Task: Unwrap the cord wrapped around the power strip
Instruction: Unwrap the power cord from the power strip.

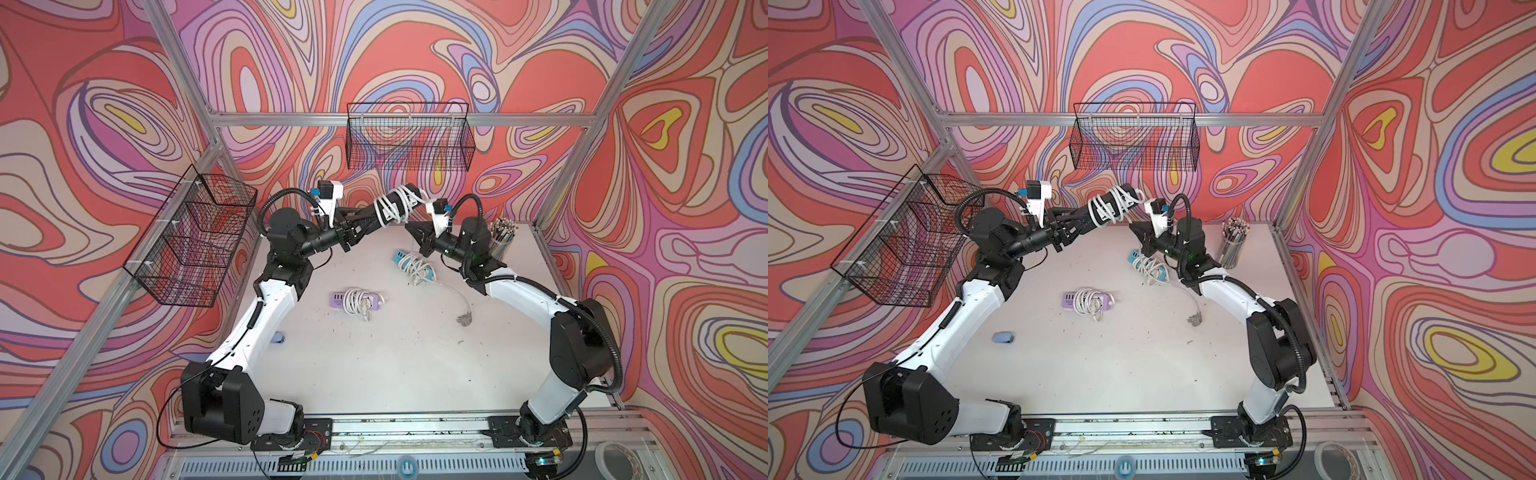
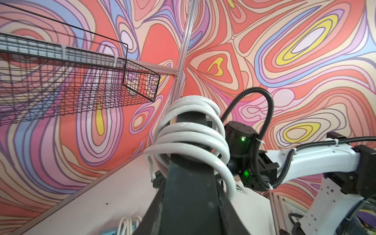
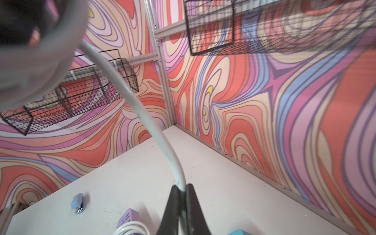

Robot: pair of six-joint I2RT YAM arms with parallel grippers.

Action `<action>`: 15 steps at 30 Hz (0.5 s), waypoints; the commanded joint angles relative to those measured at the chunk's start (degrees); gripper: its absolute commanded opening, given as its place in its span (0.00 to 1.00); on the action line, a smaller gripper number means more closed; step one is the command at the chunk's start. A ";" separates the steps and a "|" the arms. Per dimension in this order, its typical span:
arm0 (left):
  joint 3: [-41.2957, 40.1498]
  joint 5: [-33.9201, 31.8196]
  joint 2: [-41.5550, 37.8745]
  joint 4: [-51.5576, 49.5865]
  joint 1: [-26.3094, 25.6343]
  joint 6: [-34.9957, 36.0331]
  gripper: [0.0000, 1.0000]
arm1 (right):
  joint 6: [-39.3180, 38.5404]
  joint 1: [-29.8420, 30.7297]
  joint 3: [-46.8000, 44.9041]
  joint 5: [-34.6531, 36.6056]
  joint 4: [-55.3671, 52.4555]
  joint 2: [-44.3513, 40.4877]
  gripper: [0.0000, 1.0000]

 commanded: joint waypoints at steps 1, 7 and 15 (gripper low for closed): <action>3.71 5.01 0.16 3.04 -1.40 0.03 0.00 | 0.30 -2.63 5.42 0.89 -2.91 -0.34 0.00; 5.39 7.26 1.67 -3.70 -4.00 4.61 0.00 | -0.59 -6.45 14.83 -0.14 -6.62 0.25 0.00; 5.65 3.90 1.90 -9.39 -4.63 9.96 0.00 | -4.86 -7.41 19.64 -0.67 -14.50 -5.57 0.00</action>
